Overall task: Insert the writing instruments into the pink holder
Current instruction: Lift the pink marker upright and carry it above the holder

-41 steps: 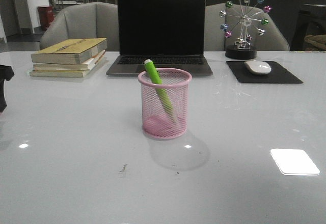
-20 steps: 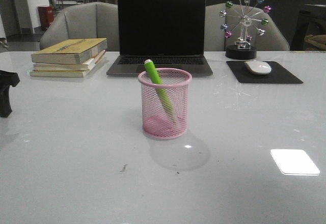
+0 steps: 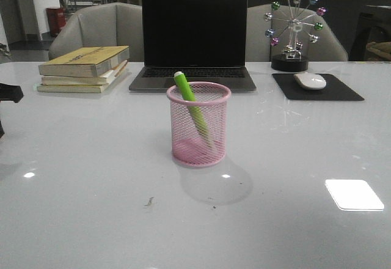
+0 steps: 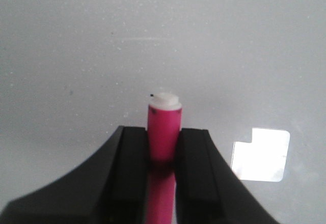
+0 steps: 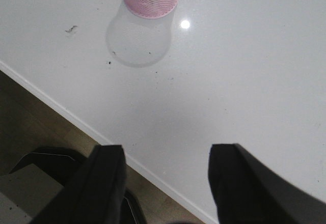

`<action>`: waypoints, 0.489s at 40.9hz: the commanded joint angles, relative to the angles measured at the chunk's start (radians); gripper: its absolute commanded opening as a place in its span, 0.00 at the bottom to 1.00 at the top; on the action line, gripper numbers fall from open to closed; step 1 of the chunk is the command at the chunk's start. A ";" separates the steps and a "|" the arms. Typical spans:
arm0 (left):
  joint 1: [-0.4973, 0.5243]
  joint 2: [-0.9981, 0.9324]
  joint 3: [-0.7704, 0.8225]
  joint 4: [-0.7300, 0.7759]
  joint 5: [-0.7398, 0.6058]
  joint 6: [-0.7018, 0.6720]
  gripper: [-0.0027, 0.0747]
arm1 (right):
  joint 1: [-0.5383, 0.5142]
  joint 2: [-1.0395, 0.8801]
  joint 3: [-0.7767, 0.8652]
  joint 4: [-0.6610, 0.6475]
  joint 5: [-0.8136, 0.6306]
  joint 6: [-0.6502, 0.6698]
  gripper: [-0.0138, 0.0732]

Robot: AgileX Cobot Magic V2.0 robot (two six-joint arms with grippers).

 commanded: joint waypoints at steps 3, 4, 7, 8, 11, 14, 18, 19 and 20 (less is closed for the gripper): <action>-0.005 -0.214 0.092 -0.124 -0.149 0.087 0.15 | -0.007 -0.014 -0.026 -0.008 -0.050 0.000 0.71; -0.010 -0.241 0.126 -0.147 -0.174 0.107 0.15 | -0.007 -0.014 -0.026 -0.008 -0.050 0.000 0.71; -0.031 -0.337 0.212 -0.190 -0.268 0.137 0.15 | -0.007 -0.014 -0.026 -0.008 -0.050 0.000 0.71; -0.039 -0.366 0.229 -0.194 -0.298 0.137 0.15 | -0.007 -0.014 -0.026 -0.008 -0.050 0.000 0.71; -0.075 -0.466 0.313 -0.198 -0.406 0.137 0.15 | -0.007 -0.014 -0.026 -0.008 -0.050 0.000 0.71; -0.126 -0.566 0.393 -0.204 -0.512 0.137 0.15 | -0.007 -0.014 -0.026 -0.008 -0.050 0.000 0.71; -0.209 -0.684 0.489 -0.231 -0.668 0.137 0.15 | -0.007 -0.014 -0.026 -0.008 -0.050 0.000 0.71; -0.241 -0.715 0.515 -0.238 -0.722 0.137 0.15 | -0.007 -0.014 -0.026 -0.008 -0.050 0.000 0.71; -0.267 -0.729 0.534 -0.249 -0.751 0.137 0.15 | -0.007 -0.014 -0.026 -0.008 -0.050 0.000 0.71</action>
